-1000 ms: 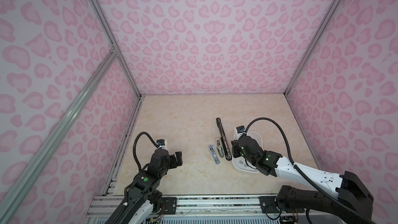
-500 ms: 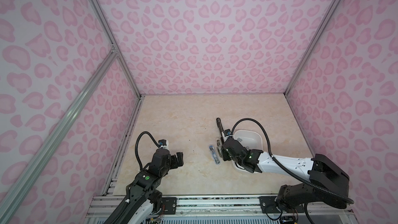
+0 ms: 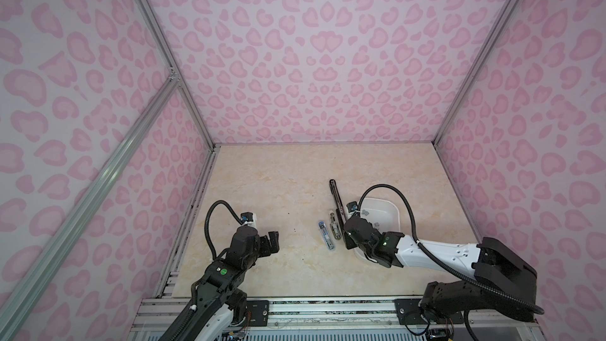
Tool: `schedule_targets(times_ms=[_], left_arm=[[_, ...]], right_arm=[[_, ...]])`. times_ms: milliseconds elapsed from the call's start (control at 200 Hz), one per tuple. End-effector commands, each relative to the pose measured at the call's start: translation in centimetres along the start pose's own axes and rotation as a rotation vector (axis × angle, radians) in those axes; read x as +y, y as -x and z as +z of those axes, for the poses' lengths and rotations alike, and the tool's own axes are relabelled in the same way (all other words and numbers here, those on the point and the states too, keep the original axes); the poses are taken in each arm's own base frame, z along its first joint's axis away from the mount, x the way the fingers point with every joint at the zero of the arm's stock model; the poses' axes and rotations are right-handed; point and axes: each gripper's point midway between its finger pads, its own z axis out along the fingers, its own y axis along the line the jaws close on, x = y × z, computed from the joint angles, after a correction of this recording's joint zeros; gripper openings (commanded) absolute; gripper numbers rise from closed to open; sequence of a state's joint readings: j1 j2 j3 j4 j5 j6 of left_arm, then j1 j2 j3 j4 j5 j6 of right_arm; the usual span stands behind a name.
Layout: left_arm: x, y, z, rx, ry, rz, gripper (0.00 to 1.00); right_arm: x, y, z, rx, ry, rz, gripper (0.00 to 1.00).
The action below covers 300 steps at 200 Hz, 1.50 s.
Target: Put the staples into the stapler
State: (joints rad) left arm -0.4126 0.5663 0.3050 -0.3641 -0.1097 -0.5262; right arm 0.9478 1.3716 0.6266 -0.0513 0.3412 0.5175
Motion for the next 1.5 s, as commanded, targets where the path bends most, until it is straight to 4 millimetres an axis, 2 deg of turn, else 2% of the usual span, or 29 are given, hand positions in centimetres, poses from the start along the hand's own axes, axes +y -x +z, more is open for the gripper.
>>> schedule_targets(times_ms=[0,340,485,620,855,940,1120,1495], left_arm=[[-0.4,1.1,-0.2,-0.037,-0.01,-0.009,0.97],[-0.4,1.1,-0.2,-0.037,-0.009,-0.01,0.97],[-0.4,1.1,-0.1,-0.036,-0.009,-0.011,0.98],[-0.7,1.0,-0.1,-0.03,-0.024,-0.003,0.98],[-4.4,0.7,-0.8,-0.031,-0.251,0.068,0.99],[-5.4,0.8,-1.6,-0.059,-0.316,0.083,0.99],[-5.8,1.0,-2.5,-0.101,-0.365,0.084,0.98],[-6.1,0.7,-2.1,-0.072,-0.366,0.092,0.99]], right_arm=[[-1.4,-0.6,0.0,0.002,-0.043,0.013,0.09],[-3.3,-1.0,-1.0,-0.023,-0.052,0.037,0.09],[-2.4,-0.2,-1.2,-0.049,-0.006,0.052,0.09],[-0.9,0.6,-0.5,-0.065,0.019,0.047,0.08],[0.9,1.2,0.7,-0.064,0.002,0.011,0.08],[0.8,1.0,1.0,-0.059,-0.006,0.009,0.08],[0.3,0.7,1.2,-0.065,-0.032,0.005,0.08],[0.6,0.3,1.8,-0.06,-0.027,-0.007,0.08]])
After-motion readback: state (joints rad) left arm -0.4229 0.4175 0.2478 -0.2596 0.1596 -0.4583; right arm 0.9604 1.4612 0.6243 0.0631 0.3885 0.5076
